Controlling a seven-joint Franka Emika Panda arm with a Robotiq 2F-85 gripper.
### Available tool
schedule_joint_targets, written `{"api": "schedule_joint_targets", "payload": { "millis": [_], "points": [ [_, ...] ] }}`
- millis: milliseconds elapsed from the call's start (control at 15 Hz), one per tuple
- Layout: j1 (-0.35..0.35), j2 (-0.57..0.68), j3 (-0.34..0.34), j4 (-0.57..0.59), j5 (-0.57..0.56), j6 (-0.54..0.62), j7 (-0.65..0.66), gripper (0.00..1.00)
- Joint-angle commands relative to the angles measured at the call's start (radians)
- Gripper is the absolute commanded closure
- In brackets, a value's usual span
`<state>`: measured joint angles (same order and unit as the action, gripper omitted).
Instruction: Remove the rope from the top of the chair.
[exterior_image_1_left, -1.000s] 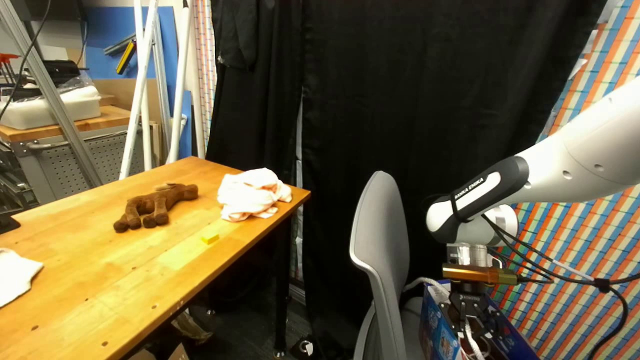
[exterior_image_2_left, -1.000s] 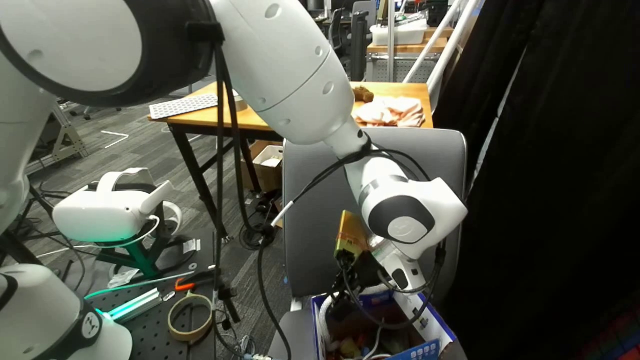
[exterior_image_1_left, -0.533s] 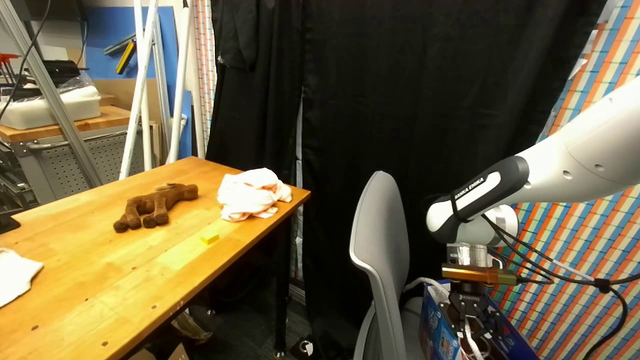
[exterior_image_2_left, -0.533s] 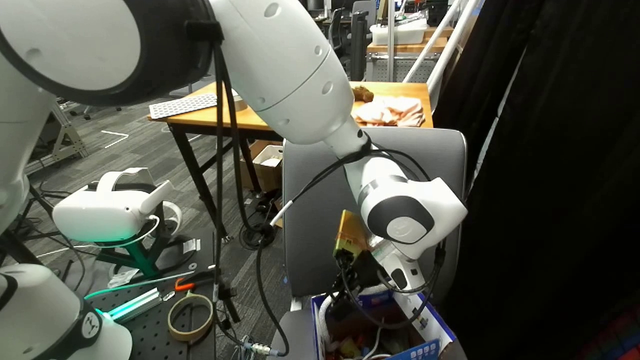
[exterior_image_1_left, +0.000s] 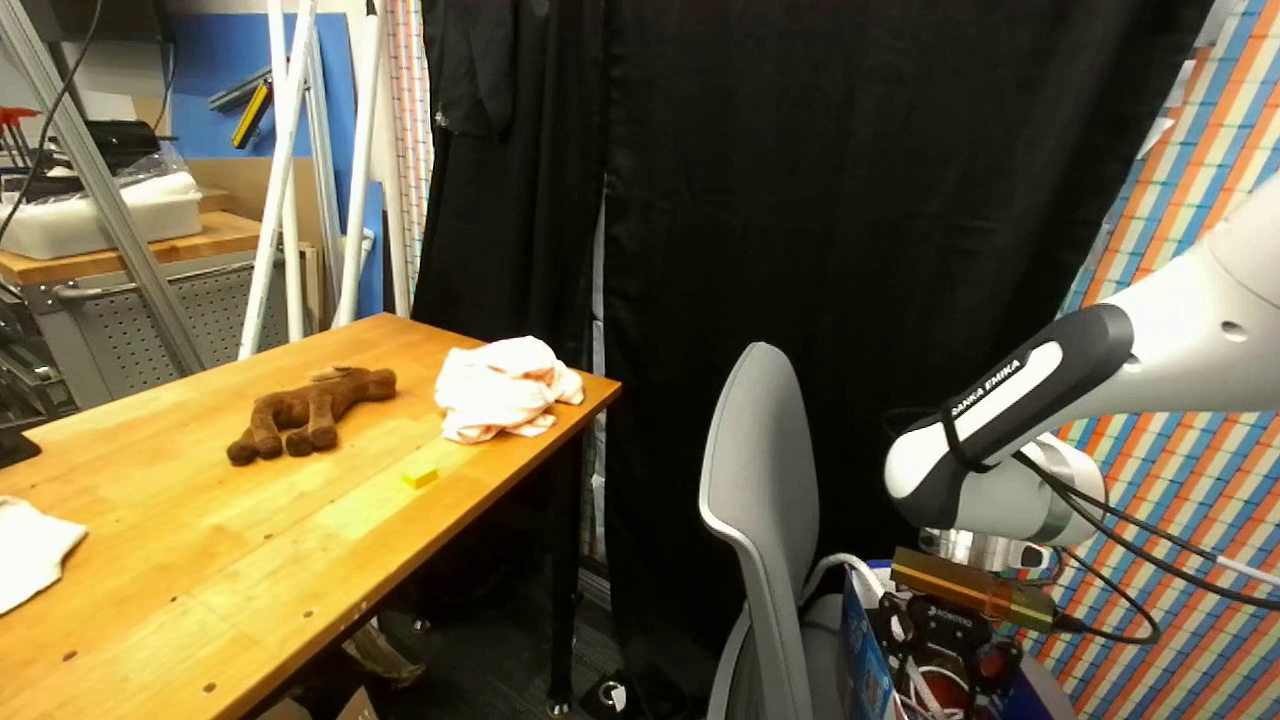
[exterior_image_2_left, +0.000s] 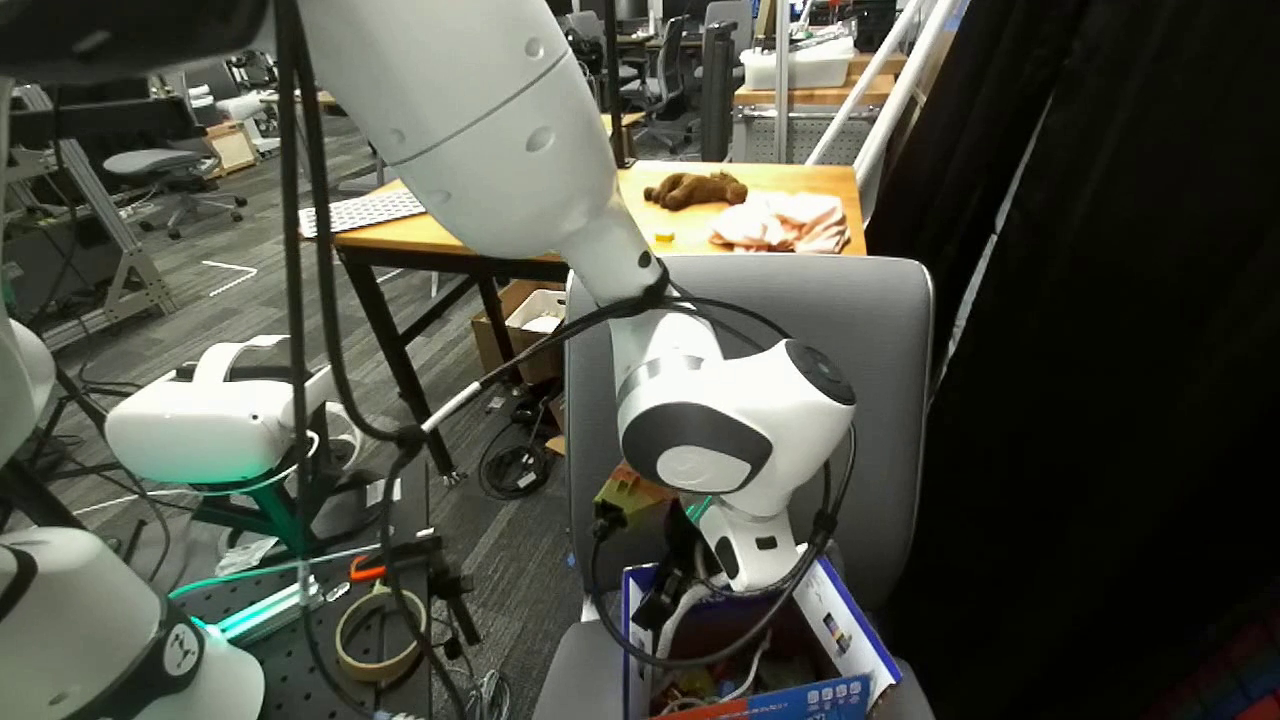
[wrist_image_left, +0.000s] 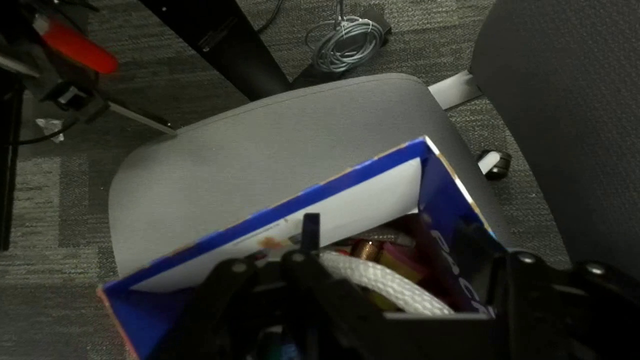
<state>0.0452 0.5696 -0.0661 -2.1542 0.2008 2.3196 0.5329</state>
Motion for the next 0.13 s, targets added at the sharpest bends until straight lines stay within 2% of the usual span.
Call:
{"api": "schedule_joint_targets", "payload": {
  "millis": [0,67],
  "points": [
    [0.008,-0.013,-0.008,-0.014,0.007,0.005,-0.001,0.26],
    [0.008,-0.022,-0.008,-0.024,0.007,0.01,0.002,0.26]
  ]
}}
